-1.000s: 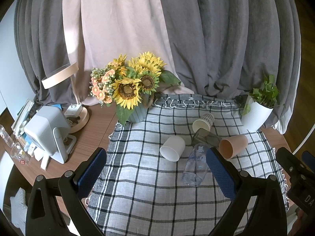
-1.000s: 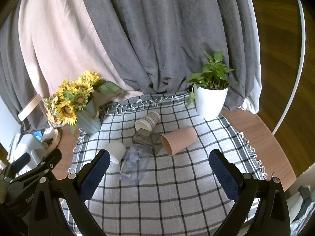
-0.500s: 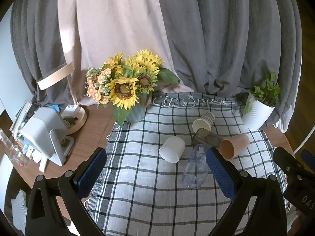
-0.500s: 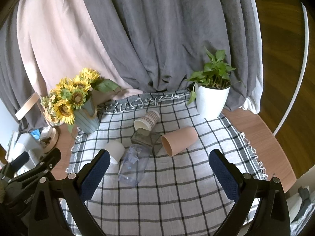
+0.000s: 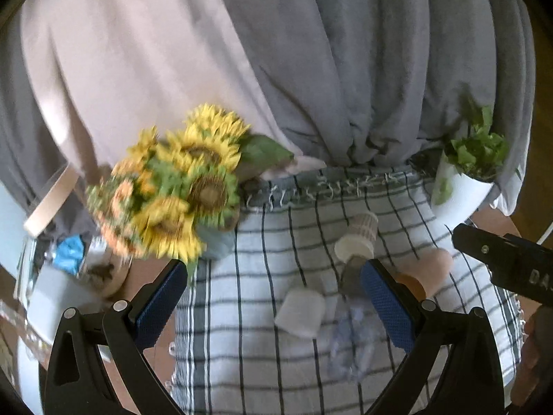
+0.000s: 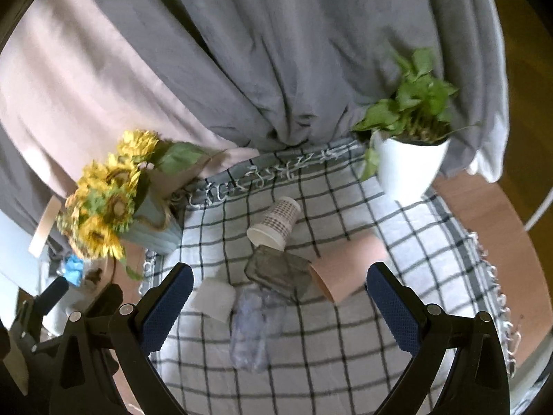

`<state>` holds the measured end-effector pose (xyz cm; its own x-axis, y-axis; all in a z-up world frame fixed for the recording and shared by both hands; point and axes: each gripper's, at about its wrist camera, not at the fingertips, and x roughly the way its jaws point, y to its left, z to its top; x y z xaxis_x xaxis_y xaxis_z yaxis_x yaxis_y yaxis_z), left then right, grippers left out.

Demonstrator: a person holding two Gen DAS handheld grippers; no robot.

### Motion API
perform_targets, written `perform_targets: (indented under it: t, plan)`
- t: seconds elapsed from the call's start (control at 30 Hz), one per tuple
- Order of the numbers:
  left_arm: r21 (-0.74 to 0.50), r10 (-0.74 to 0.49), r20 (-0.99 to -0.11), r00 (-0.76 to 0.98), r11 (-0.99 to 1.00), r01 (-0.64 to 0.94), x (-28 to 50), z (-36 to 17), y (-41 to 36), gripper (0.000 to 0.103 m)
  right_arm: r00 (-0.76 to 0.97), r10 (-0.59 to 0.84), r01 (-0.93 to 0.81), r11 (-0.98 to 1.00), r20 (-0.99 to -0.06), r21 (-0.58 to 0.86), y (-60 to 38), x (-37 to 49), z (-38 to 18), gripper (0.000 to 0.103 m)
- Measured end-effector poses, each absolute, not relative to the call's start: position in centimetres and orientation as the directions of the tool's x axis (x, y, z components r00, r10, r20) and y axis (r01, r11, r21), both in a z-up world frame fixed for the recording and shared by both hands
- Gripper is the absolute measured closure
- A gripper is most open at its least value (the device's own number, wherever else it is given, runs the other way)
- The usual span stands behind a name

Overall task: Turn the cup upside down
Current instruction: 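Move the right gripper to the houndstooth paper cup and close on it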

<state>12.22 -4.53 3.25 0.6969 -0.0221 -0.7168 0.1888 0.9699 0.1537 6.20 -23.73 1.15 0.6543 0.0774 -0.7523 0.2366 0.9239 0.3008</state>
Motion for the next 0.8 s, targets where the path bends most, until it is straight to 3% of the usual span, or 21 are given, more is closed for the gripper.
perform_targets:
  t: [0.43,0.8]
  plan:
    - [0.298,0.119,-0.700,0.705,0.945,0.137,22.8,2.6,-7.3,0.000,0.488,0.172,0.300,0.887,-0.856,0.350,-25.1,18.5,-4.0,0.002]
    - [0.196,-0.014,-0.774,0.633,0.945,0.262,27.7,1.3,-9.7,0.000,0.396,0.318,0.336,0.823,-0.861,0.458,-25.2,23.1,-11.1,0.010]
